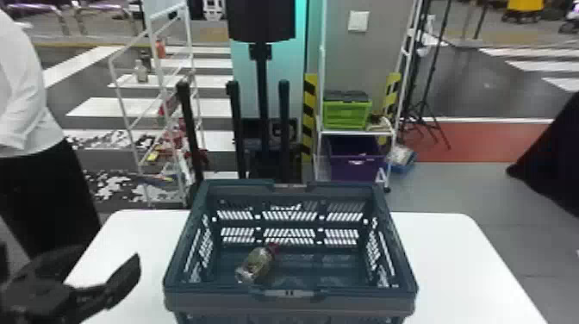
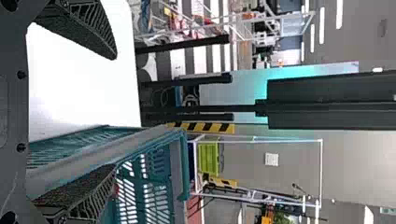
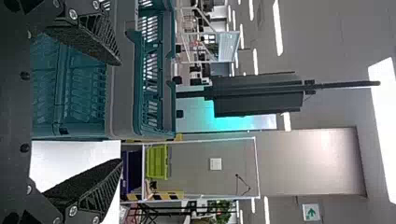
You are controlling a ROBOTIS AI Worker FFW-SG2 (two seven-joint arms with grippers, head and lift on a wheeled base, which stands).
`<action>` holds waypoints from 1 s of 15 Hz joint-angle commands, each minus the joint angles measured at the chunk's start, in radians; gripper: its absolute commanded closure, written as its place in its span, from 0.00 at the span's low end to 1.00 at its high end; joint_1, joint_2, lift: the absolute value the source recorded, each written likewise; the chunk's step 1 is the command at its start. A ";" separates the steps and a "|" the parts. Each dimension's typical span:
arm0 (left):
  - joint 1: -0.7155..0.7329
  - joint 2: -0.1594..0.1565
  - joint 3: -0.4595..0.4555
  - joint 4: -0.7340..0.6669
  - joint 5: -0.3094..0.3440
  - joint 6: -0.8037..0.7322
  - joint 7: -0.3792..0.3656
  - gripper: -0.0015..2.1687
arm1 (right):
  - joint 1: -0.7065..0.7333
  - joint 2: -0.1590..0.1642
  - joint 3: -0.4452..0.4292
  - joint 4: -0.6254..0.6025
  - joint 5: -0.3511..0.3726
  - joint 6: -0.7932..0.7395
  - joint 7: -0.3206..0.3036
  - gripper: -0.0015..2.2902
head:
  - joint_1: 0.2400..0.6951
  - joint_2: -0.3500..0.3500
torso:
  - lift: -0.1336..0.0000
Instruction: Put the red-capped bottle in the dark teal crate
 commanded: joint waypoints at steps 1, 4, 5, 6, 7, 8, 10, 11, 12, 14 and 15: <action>0.167 -0.006 0.000 0.059 0.060 -0.290 0.032 0.03 | -0.004 -0.001 0.002 -0.002 0.001 0.009 0.000 0.07 | 0.57 0.50 | 1.00; 0.320 -0.006 -0.083 0.182 0.028 -0.707 0.170 0.03 | -0.012 -0.003 0.010 -0.002 0.006 0.031 0.000 0.07 | 0.57 0.50 | 1.00; 0.359 -0.006 -0.110 0.214 0.024 -0.778 0.211 0.03 | -0.014 -0.003 0.013 -0.004 0.011 0.037 0.000 0.07 | 0.57 0.50 | 1.00; 0.394 -0.006 -0.136 0.242 0.025 -0.839 0.250 0.03 | -0.017 -0.003 0.016 -0.004 0.014 0.043 0.000 0.07 | 0.57 0.50 | 1.00; 0.422 -0.006 -0.164 0.270 0.022 -0.907 0.280 0.03 | -0.021 -0.003 0.022 -0.004 0.015 0.052 0.000 0.07 | 0.57 0.50 | 1.00; 0.448 -0.006 -0.196 0.302 0.019 -0.980 0.317 0.03 | -0.024 -0.004 0.025 -0.002 0.018 0.068 0.000 0.07 | 0.57 0.50 | 1.00; 0.489 -0.006 -0.261 0.366 0.005 -1.134 0.395 0.03 | -0.031 -0.004 0.034 0.003 0.023 0.074 0.000 0.07 | 0.57 0.50 | 1.00; 0.501 -0.006 -0.287 0.385 -0.022 -1.177 0.428 0.03 | -0.031 -0.004 0.039 0.004 0.024 0.074 0.000 0.07 | 0.57 0.50 | 1.00; 0.514 -0.006 -0.314 0.398 -0.053 -1.201 0.464 0.03 | -0.034 -0.004 0.042 0.006 0.026 0.074 0.000 0.07 | 0.57 0.50 | 1.00; 0.521 -0.006 -0.334 0.406 -0.055 -1.207 0.483 0.03 | -0.035 -0.004 0.046 0.006 0.027 0.074 0.000 0.07 | 0.57 0.50 | 1.00; 0.523 -0.006 -0.340 0.403 -0.055 -1.207 0.484 0.03 | -0.035 -0.003 0.048 0.006 0.027 0.074 0.000 0.07 | 0.57 0.50 | 1.00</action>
